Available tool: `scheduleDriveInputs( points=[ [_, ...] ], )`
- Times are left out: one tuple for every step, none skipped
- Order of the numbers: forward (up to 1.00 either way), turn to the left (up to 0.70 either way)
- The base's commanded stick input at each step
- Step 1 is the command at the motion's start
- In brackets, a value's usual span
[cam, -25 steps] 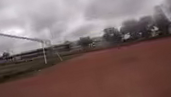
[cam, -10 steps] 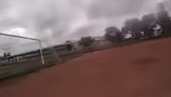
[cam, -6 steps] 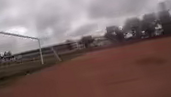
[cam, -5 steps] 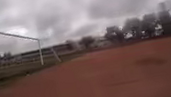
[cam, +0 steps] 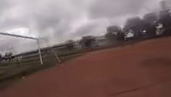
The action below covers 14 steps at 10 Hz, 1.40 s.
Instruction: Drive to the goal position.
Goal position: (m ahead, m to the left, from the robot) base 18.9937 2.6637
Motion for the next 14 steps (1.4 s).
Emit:
scheduleDriveInputs(
  points=[
    [0.7,0.0],
    [0.7,0.0],
    [0.7,0.0],
    [0.7,0.0],
    [0.7,0.0],
    [0.7,0.0],
    [0.7,0.0],
    [0.7,0.0],
    [0.7,0.0],
    [0.7,0.0],
    [0.7,0.0],
    [0.7,0.0],
    [0.7,0.0],
    [0.7,0.0]
  ],
)
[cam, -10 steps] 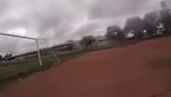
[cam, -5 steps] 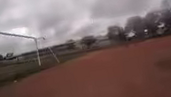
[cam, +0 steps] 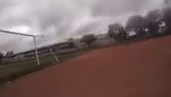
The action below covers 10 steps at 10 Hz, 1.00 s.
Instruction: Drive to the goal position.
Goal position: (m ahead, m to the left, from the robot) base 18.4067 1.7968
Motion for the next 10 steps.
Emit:
scheduleDriveInputs(
  points=[
    [0.7,0.0],
    [0.7,0.0],
    [0.7,0.0],
    [0.7,0.0],
    [0.7,0.0],
    [0.7,0.0],
    [0.7,0.0],
    [0.7,0.0],
    [0.7,0.0],
    [0.7,0.0]
  ],
)
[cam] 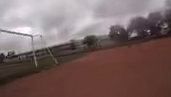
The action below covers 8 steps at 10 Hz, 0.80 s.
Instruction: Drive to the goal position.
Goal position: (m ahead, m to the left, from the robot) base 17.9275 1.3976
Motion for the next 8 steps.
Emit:
scheduleDriveInputs(
  points=[
    [0.7,0.0],
    [0.7,0.0],
    [0.7,0.0],
    [0.7,0.0],
    [0.7,0.0],
    [0.7,0.0],
    [0.7,0.0],
    [0.7,0.0]
  ],
)
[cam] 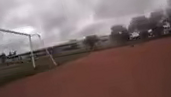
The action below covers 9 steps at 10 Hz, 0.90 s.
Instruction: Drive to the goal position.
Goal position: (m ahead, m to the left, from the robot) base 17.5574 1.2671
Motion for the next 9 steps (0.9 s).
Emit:
scheduleDriveInputs(
  points=[
    [0.7,0.0],
    [0.7,0.0],
    [0.7,0.0],
    [0.7,0.0],
    [0.7,0.0],
    [0.7,0.0],
    [0.7,0.0],
    [0.7,0.0],
    [0.7,0.0]
  ],
)
